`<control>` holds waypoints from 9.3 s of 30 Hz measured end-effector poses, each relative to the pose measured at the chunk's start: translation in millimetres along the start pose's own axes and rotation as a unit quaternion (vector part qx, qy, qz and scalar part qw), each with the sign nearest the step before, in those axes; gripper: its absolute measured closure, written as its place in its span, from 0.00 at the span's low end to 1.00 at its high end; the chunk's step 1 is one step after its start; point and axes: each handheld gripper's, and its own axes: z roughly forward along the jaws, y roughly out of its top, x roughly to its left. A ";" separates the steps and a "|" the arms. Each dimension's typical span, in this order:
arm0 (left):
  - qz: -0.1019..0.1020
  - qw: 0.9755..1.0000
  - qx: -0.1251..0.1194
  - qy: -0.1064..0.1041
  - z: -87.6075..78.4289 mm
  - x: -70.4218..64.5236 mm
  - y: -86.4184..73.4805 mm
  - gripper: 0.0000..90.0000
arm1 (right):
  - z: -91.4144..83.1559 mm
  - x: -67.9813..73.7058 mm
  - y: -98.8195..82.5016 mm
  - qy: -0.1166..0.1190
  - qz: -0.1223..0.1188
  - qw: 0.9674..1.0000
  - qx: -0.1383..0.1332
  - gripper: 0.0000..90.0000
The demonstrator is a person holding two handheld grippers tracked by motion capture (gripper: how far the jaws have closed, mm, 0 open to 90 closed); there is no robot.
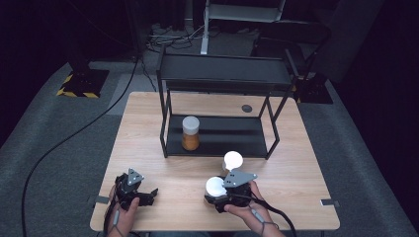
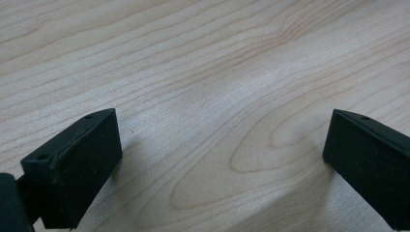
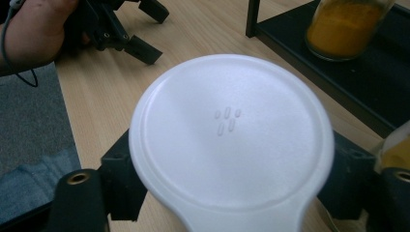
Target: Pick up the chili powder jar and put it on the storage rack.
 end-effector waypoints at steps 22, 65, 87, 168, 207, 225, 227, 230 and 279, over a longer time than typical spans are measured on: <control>0.001 1.000 0.000 -0.002 0.4 0.2 0.4 0.00 | -4.4 2.1 16.0 0.012 -0.020 1.000 0.018 0.34; 0.002 1.000 0.000 -0.002 0.6 0.4 0.4 0.00 | -24.4 -19.8 76.8 0.009 -0.024 1.000 -0.002 0.34; 0.002 1.000 0.000 -0.003 0.6 0.5 0.4 0.00 | -21.0 -39.2 96.0 -0.001 -0.019 1.000 -0.005 0.34; 0.001 1.000 0.000 -0.001 1.0 0.1 1.0 0.00 | 60.8 -159.1 106.9 -0.046 0.022 0.998 0.028 0.34; 0.003 1.000 0.000 -0.003 1.6 0.0 1.6 0.00 | 69.2 -173.7 85.6 -0.051 0.052 0.997 0.028 0.34; 0.003 1.000 -0.001 -0.002 1.6 -0.1 1.6 0.00 | 47.7 -172.9 90.5 -0.055 0.071 0.996 -0.010 0.16; 0.003 1.000 0.000 -0.002 1.6 0.0 1.6 0.00 | 42.6 -170.4 92.2 -0.059 0.066 0.996 -0.014 0.16; 0.003 1.000 -0.001 -0.003 1.6 0.0 1.5 0.00 | 34.7 -166.1 94.2 -0.064 0.057 0.996 -0.020 0.16; 0.000 1.000 -0.001 -0.001 1.8 -0.7 1.8 0.00 | -54.9 -85.3 64.4 -0.044 0.026 0.996 -0.072 0.10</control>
